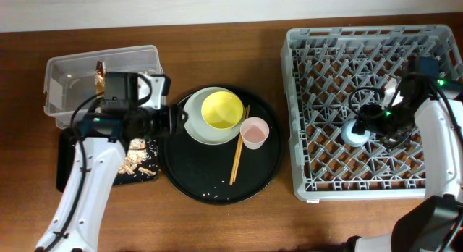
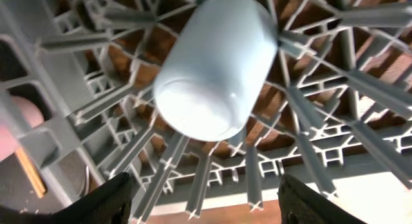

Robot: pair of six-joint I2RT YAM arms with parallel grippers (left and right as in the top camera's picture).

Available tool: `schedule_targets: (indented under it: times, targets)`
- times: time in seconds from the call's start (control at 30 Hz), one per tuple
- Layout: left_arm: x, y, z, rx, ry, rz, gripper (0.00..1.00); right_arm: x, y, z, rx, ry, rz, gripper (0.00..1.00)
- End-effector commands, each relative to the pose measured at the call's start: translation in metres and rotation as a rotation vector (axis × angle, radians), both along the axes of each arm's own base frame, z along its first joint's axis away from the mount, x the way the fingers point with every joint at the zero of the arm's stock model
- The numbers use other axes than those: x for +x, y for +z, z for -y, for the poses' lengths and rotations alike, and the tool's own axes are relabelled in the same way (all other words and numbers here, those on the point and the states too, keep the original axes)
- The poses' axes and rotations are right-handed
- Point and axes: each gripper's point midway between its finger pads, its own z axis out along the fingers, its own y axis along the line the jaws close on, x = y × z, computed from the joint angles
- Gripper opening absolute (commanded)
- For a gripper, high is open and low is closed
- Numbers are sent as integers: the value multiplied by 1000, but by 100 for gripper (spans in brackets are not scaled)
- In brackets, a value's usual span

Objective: Sort waste into correct bins and load items into the dishwasher rack
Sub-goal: 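Grasp the pink cup with left gripper and hand it to right gripper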

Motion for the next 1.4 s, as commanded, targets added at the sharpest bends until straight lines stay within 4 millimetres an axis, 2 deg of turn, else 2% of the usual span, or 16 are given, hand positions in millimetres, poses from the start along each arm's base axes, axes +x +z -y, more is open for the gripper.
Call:
schedule_targets:
  times: [0.0, 0.1, 0.2, 0.33, 0.4, 0.47, 0.5, 0.6, 0.67, 0.7, 0.73, 0.83, 0.97, 1.1, 1.23, 1.37]
  targets:
    - [6, 14, 46, 23, -147, 127, 63, 3, 35, -22, 8, 86, 129, 73]
    - [15, -2, 115, 10, -296, 192, 64, 2, 45, -44, 3, 163, 161, 73]
    - [5, -63, 170, 24, -423, 111, 63, 1, 44, -47, 2, 176, 156, 74]
    - [-4, -116, 174, 61, -445, -10, 56, 1, 44, -47, 2, 176, 155, 74]
    - [-8, -121, 172, 70, -446, -35, 21, 1, 44, -47, 2, 176, 155, 75]
    - [-15, -126, 168, 82, -446, -76, 2, 1, 44, -46, -5, 175, 153, 76]
    - [-16, -125, 168, 80, -448, -80, 0, 1, 44, -46, -6, 178, 154, 80]
    - [-14, -96, 171, 48, -445, -24, 0, -1, 42, -35, -69, 166, 138, 92]
    - [1, -41, 155, -23, -357, 77, 0, 10, 45, -35, -66, 169, 183, 99]
    - [11, -29, 139, -54, -272, 79, 0, 14, 48, -46, -9, 181, 213, 99]
    - [19, -19, 129, -183, -198, 28, 0, 18, 57, -76, 146, 308, 285, 99]
    - [21, 25, 136, -645, -287, -85, 0, 12, 72, -147, 444, 546, 371, 99]
    - [-10, 38, 150, -840, -470, -212, 0, 8, 72, -225, 582, 772, 389, 98]
    - [-24, 52, 151, -915, -549, -245, 0, 10, 106, -266, 762, 899, 549, 99]
    - [-30, 57, 151, -946, -581, -260, 0, 0, 124, -291, 869, 990, 611, 100]
    - [-31, 58, 151, -954, -589, -262, 0, -4, 125, -298, 877, 1012, 610, 79]
